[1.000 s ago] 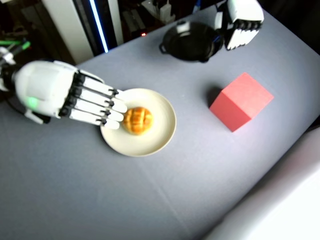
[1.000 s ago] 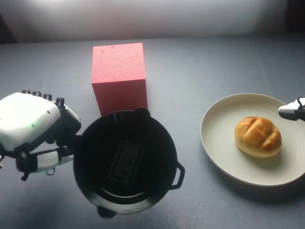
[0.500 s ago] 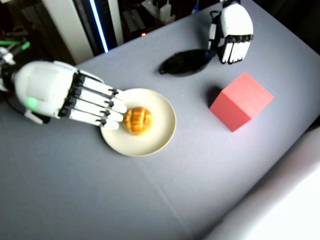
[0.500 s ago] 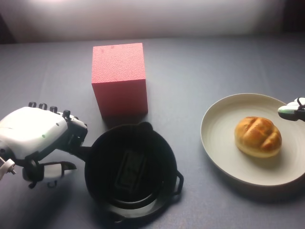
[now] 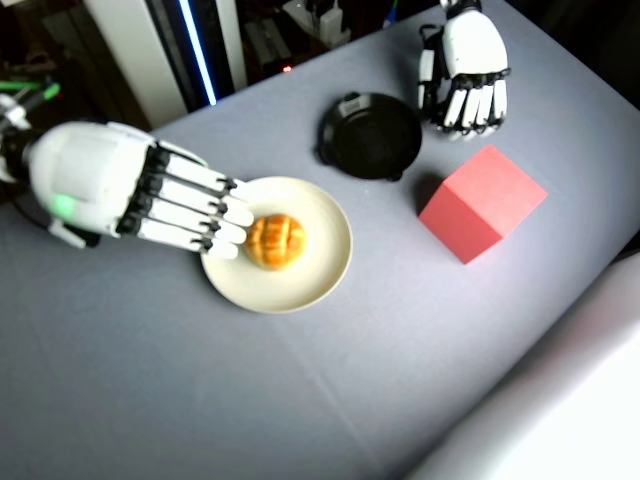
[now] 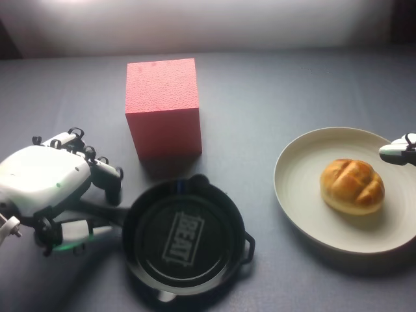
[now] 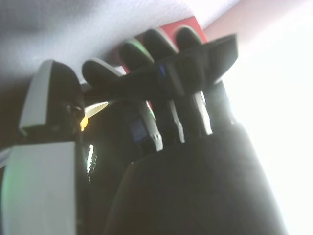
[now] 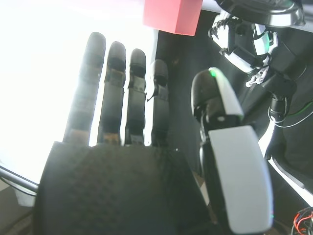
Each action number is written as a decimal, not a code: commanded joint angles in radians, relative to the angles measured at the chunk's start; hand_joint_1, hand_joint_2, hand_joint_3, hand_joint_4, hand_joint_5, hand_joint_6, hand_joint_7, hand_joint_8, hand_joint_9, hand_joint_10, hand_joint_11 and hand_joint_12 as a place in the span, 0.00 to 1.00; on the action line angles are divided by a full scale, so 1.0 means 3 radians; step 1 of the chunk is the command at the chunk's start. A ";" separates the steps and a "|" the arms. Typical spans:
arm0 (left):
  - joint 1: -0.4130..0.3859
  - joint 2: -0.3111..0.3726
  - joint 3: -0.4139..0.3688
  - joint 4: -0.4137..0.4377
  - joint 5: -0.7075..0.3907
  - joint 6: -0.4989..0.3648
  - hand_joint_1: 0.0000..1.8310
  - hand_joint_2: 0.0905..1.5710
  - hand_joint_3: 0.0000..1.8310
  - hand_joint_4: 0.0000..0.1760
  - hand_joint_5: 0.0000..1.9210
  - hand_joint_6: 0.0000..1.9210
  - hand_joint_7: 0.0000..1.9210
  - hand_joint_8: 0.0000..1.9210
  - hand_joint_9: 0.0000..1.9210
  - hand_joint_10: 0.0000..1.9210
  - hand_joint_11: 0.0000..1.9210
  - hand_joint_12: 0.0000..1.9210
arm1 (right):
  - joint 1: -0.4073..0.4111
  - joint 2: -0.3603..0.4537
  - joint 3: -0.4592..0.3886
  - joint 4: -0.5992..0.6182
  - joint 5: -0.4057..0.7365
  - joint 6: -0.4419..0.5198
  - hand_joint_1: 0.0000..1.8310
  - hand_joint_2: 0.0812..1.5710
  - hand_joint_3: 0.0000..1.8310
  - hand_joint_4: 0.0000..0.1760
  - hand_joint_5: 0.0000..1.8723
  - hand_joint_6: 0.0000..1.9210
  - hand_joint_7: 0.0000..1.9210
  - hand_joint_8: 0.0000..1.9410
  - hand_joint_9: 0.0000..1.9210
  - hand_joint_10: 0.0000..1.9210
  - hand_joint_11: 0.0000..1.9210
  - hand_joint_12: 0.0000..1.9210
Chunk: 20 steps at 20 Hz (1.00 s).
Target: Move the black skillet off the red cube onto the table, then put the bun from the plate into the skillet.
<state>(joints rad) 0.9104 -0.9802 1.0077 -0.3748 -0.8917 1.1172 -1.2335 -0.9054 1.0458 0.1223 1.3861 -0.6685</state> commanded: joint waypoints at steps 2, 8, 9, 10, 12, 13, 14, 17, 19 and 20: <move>0.0022 0.0085 -0.0059 0.0096 -0.0509 0.0000 0.52 0.65 0.00 0.00 0.45 0.05 0.39 0.01 0.30 0.01 0.00 0.57 | 0.0017 0.0018 0.0017 0.0049 0.0413 0.0030 0.40 0.83 0.00 0.22 0.27 0.00 0.27 0.00 0.27 0.00 0.24 0.11; 0.0114 0.0355 -0.0391 0.0373 -0.1070 0.0000 0.38 0.65 0.00 0.32 0.23 0.00 0.20 0.00 0.13 0.00 0.00 0.21 | 0.0175 0.0016 0.0097 0.0011 0.0321 -0.0012 0.41 0.79 0.00 0.19 0.24 0.00 0.24 0.00 0.23 0.00 0.23 0.10; 0.0126 0.0388 -0.0434 0.0420 -0.1139 0.0000 0.36 0.65 0.00 0.36 0.20 0.00 0.17 0.00 0.11 0.00 0.00 0.17 | 0.0249 0.0013 0.0129 -0.0046 0.0210 -0.0013 0.41 0.78 0.00 0.21 0.24 0.00 0.23 0.00 0.22 0.00 0.22 0.10; 0.0148 0.0419 -0.0471 0.0458 -0.1218 0.0000 0.35 0.65 0.00 0.49 0.17 0.00 0.14 0.00 0.09 0.00 0.00 0.11 | 0.0339 -0.0001 0.0174 -0.0120 0.0070 -0.0013 0.45 0.76 0.00 0.11 0.24 0.00 0.23 0.00 0.21 0.00 0.22 0.10; 0.0197 0.0485 -0.0549 0.0508 -0.1379 0.0000 0.35 0.63 0.00 0.51 0.15 0.00 0.13 0.00 0.07 0.00 0.00 0.10 | 0.0566 -0.0058 0.0281 -0.0316 -0.0321 -0.0013 0.49 0.70 0.00 0.10 0.22 0.00 0.23 0.00 0.23 0.00 0.11 0.37; 0.0213 0.0503 -0.0569 0.0522 -0.1430 -0.0001 0.36 0.61 0.00 0.49 0.15 0.00 0.13 0.00 0.06 0.00 0.00 0.10 | 0.0655 -0.0087 0.0326 -0.0391 -0.0463 -0.0013 0.47 0.68 0.00 0.19 0.21 0.00 0.22 0.00 0.22 0.00 0.08 0.42; 0.0224 0.0509 -0.0581 0.0528 -0.1474 -0.0001 0.36 0.60 0.00 0.43 0.14 0.00 0.12 0.00 0.07 0.00 0.00 0.12 | 0.0732 -0.0118 0.0375 -0.0450 -0.0619 -0.0013 0.47 0.66 0.00 0.19 0.21 0.00 0.23 0.00 0.24 0.01 0.09 0.44; 0.0223 0.0505 -0.0588 0.0546 -0.1514 -0.0014 0.38 0.60 0.00 0.40 0.14 0.00 0.12 0.00 0.06 0.00 0.00 0.10 | 0.0895 -0.0210 0.0515 -0.0572 -0.1024 -0.0013 0.49 0.65 0.00 0.37 0.18 0.00 0.22 0.00 0.24 0.00 0.03 0.61; 0.0231 0.0505 -0.0592 0.0544 -0.1521 -0.0023 0.39 0.60 0.00 0.35 0.13 0.00 0.12 0.00 0.07 0.00 0.00 0.12 | 0.1019 -0.0282 0.0609 -0.0677 -0.1293 -0.0013 0.55 0.63 0.00 0.26 0.19 0.00 0.23 0.00 0.27 0.01 0.04 0.66; 0.0238 0.0504 -0.0593 0.0541 -0.1522 -0.0033 0.40 0.60 0.00 0.38 0.12 0.00 0.12 0.00 0.07 0.00 0.00 0.10 | 0.1054 -0.0312 0.0639 -0.0700 -0.1357 -0.0013 0.57 0.62 0.00 0.29 0.20 0.00 0.25 0.00 0.28 0.01 0.06 0.64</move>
<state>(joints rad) 0.9817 -0.8326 0.8330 -0.2207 -1.2209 1.1084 -0.9192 -1.0039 1.2415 -0.1013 0.8902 -0.6765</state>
